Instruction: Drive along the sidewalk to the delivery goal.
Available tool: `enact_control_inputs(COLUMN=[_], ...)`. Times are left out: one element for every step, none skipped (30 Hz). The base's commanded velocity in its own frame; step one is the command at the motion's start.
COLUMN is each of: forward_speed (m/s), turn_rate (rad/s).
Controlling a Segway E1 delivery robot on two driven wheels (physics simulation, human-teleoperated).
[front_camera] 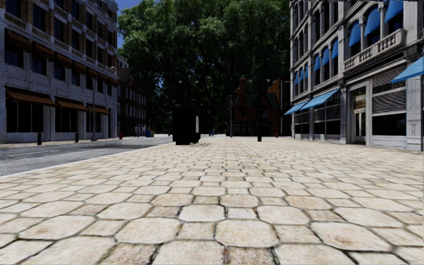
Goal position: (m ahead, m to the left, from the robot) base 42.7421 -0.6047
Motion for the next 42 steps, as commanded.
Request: enact_control_inputs(forward_speed=[2.00, 2.00, 2.00, 2.00, 2.00, 2.00, 2.00, 2.00, 2.00, 2.00, 2.00, 2.00, 2.00, 2.00, 2.00, 2.00, 2.00, 2.00, 2.00, 2.00, 2.00, 2.00, 2.00, 2.00, 2.00, 2.00, 2.00, 2.00, 2.00, 2.00, 2.00, 2.00, 2.00, 2.00, 2.00, 2.00, 2.00, 2.00, 2.00, 2.00, 2.00, 2.00], turn_rate=[0.00, 0.00, 0.00, 0.00, 0.00, 0.00, 0.00, 0.00, 0.00, -0.42, -0.84, -1.20, -1.20, -1.20, -1.20, -0.80, 0.00, 0.00, 0.00, 0.00, 0.00, 0.00, 0.00, 0.00, 0.00, 0.00, 0.00, 0.00, 0.00, 0.00, 0.00, 0.00, 0.00, 0.00, 0.00, 0.00, 0.00, 0.00, 0.00, 0.00, 0.00, 0.00])
